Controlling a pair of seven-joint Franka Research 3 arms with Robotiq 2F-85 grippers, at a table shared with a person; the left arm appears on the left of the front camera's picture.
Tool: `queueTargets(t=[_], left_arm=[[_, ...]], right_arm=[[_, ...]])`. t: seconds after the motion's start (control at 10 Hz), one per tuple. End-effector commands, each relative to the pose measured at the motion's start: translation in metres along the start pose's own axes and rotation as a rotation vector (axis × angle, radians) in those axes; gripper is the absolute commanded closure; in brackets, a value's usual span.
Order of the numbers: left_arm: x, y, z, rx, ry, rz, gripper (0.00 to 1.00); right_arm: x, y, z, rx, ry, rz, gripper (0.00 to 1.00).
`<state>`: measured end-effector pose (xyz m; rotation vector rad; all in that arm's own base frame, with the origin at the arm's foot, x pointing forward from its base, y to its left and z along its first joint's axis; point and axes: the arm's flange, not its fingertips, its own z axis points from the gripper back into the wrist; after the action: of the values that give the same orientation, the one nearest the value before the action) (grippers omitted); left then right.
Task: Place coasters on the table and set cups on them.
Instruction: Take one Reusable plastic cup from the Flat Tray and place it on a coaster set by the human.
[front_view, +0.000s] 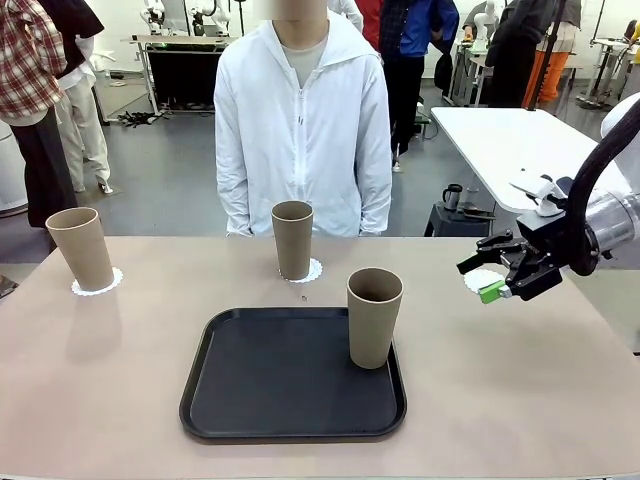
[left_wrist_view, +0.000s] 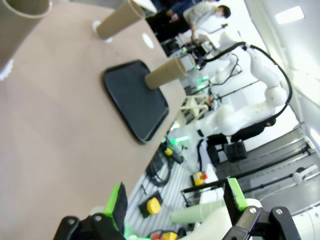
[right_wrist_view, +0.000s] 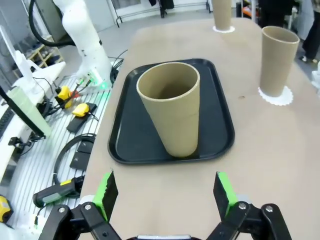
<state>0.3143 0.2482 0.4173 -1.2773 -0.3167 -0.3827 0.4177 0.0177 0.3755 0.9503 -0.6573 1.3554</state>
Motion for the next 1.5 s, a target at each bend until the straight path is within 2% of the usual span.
queueTargets(t=[0.0, 0.4, 0.5, 0.7, 0.8, 1.0, 1.1, 1.4], left_arm=[[0.000, -0.001, 0.000, 0.008, -0.011, 0.009, 0.00], [0.000, -0.001, 0.000, 0.008, -0.011, 0.009, 0.00], [0.000, -0.001, 0.000, 0.008, -0.011, 0.009, 0.00], [0.000, -0.001, 0.000, 0.008, -0.011, 0.009, 0.00], [0.000, -0.001, 0.000, 0.008, -0.011, 0.009, 0.00], [0.000, -0.001, 0.000, 0.008, -0.011, 0.009, 0.00], [0.000, -0.001, 0.000, 0.008, -0.011, 0.009, 0.00], [0.000, -0.001, 0.000, 0.008, -0.011, 0.009, 0.00]], right_arm=[[0.011, 0.006, -0.001, 0.011, -0.022, 0.032, 0.00], [0.009, 0.005, -0.001, 0.016, 0.001, 0.018, 0.00], [0.002, 0.000, -0.010, -0.026, -0.116, 0.125, 0.00], [-0.023, -0.007, -0.031, -0.048, -0.173, 0.167, 0.00], [-0.032, -0.008, -0.039, -0.035, -0.176, 0.204, 0.00], [-0.049, -0.012, -0.058, 0.028, -0.183, 0.170, 0.00], [-0.054, -0.015, -0.064, 0.032, -0.198, 0.211, 0.00], [-0.066, -0.029, -0.083, 0.038, -0.303, 0.286, 0.00]])
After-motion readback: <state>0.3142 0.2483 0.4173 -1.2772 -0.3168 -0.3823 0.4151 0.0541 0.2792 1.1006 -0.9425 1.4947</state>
